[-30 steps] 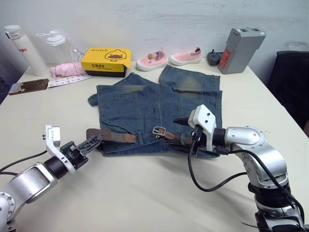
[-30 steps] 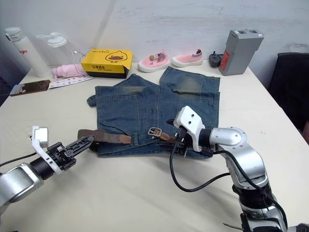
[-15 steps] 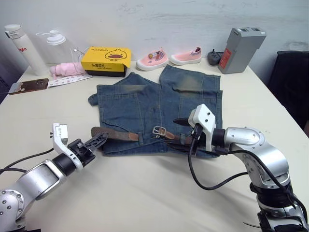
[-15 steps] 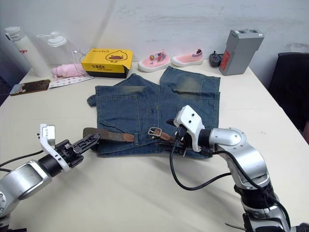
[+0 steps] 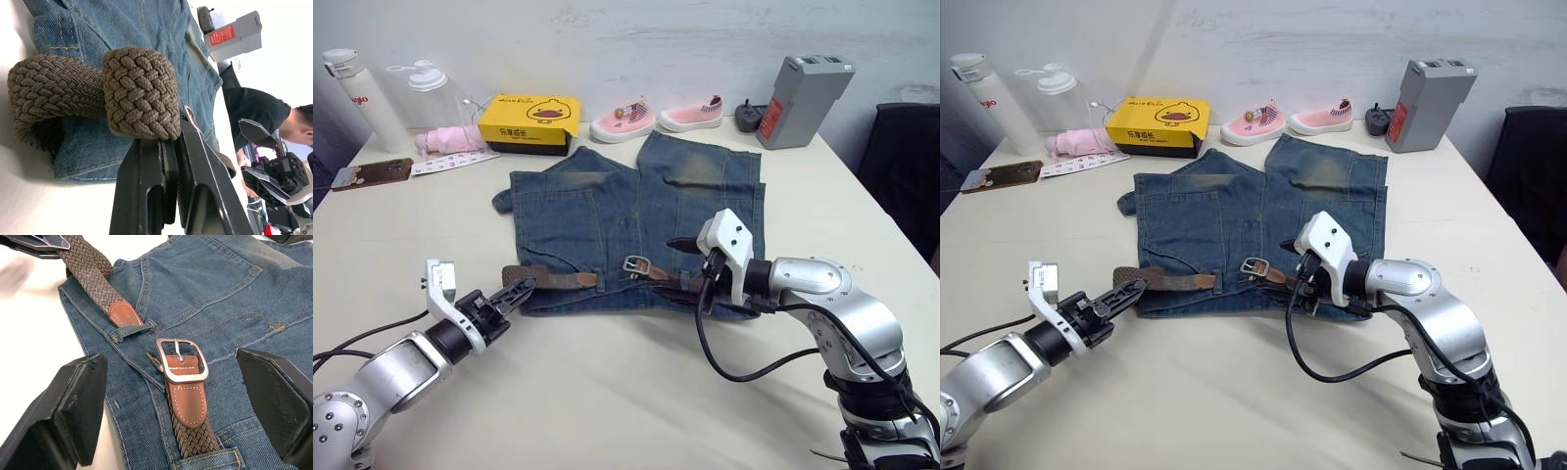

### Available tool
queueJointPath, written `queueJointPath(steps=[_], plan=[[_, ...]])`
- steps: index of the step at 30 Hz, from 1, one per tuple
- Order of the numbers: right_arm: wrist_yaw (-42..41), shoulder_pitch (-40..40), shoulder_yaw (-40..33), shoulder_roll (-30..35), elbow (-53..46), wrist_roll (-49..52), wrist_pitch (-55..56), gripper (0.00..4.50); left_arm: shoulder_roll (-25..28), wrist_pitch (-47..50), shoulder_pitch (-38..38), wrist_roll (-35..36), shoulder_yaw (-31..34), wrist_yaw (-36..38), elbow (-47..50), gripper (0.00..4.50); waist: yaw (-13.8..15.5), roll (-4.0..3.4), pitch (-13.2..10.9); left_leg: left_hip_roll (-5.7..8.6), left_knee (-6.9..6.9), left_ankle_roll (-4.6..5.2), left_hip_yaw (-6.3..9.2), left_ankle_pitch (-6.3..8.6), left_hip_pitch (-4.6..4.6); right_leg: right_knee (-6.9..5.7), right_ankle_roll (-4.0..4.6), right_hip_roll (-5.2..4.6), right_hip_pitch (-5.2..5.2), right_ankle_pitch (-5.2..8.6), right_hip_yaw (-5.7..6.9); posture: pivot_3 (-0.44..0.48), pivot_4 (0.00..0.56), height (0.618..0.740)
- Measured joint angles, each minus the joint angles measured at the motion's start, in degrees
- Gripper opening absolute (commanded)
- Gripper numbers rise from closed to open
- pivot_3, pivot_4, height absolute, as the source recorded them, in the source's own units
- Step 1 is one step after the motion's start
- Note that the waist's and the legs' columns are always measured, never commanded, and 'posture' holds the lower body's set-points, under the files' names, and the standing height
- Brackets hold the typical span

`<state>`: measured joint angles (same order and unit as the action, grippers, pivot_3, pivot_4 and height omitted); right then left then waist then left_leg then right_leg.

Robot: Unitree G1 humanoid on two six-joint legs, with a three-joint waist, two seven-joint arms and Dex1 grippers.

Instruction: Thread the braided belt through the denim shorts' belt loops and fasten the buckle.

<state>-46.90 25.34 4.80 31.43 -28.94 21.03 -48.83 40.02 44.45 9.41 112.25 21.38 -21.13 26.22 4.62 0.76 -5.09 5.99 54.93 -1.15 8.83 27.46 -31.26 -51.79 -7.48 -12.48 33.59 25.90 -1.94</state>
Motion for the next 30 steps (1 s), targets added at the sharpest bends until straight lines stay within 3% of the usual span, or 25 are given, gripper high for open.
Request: queueJointPath(steps=[24,30], plan=[[0.4,0.0,1.6,1.5,0.2,0.6,2.5,4.46,0.6,1.4,3.9,0.0,1.1,3.9,-0.1,0.00,-0.1,0.00,-0.1,-0.01,-0.09,0.02,-0.04,0.01,-0.02,0.07,0.01,-0.02,-0.02,0.01,0.03,0.000,0.150,0.618],[1.2,0.0,1.6,1.6,0.4,0.6,2.5,4.46,1.5,2.6,-2.1,0.0,-2.4,4.2,-3.1,0.00,0.0,0.00,-0.1,0.01,-0.11,0.02,-0.02,0.01,0.01,0.10,0.01,0.01,-0.02,0.00,0.04,0.000,0.150,0.618]])
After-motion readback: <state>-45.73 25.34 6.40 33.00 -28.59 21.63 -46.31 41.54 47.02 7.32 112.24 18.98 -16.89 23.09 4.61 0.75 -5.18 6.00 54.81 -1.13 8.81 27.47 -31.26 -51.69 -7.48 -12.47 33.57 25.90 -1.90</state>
